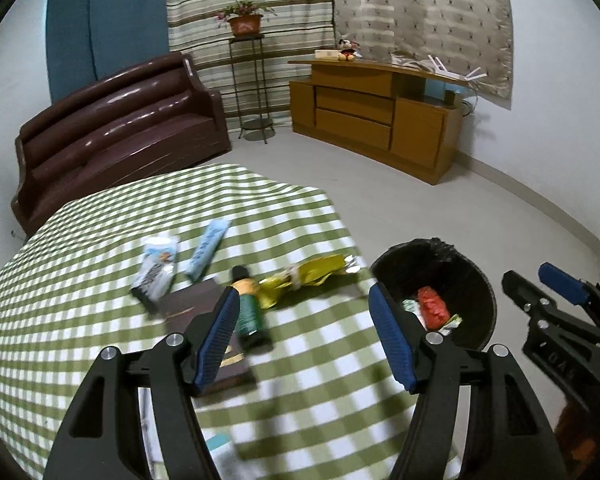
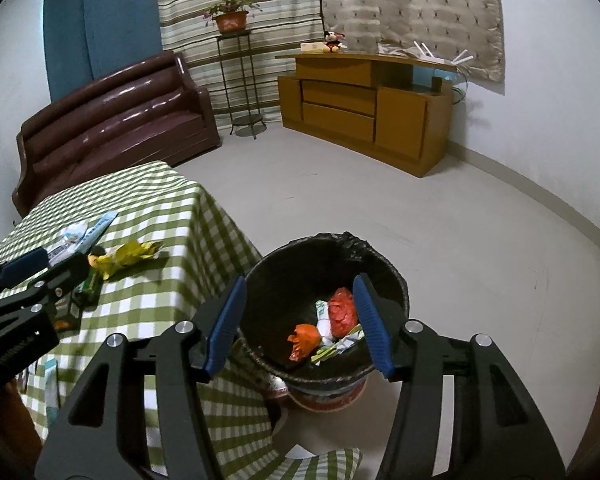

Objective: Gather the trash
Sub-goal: 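Open both grippers to drop the wrappers into the wastebasket, then grasp the white-and-teal toothpaste tube with the right gripper while the left gripper grasps the white paper strip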

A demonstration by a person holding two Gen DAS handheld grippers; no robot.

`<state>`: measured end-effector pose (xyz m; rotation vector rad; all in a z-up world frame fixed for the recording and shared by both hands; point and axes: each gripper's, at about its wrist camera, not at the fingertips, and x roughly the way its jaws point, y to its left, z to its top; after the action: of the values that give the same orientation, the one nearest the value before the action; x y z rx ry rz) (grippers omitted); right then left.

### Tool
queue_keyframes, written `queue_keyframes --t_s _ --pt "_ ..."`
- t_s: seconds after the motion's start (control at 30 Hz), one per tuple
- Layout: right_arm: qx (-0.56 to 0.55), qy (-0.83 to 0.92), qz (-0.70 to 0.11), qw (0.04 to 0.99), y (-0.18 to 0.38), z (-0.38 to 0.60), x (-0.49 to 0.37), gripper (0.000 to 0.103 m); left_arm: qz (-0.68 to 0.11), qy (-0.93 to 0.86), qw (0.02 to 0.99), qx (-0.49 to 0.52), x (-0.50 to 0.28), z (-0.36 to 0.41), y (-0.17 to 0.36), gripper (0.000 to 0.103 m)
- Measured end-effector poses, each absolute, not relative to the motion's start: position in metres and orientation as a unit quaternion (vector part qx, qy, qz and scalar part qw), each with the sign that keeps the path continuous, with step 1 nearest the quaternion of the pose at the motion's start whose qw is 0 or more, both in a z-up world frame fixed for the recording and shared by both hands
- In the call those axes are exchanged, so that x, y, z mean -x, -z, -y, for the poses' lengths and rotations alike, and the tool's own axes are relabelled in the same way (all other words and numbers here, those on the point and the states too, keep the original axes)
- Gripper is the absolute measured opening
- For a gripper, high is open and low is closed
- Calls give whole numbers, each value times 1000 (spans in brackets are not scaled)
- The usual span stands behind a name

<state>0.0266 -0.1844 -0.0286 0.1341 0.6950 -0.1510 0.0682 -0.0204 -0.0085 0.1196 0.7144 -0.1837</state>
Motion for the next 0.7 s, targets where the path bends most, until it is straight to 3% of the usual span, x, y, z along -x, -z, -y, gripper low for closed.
queue_keyframes --t_s 0.7 --pt "-9 -35 -341 939 17 79 11 54 -358 6 933 -36 -1 -103 15 70"
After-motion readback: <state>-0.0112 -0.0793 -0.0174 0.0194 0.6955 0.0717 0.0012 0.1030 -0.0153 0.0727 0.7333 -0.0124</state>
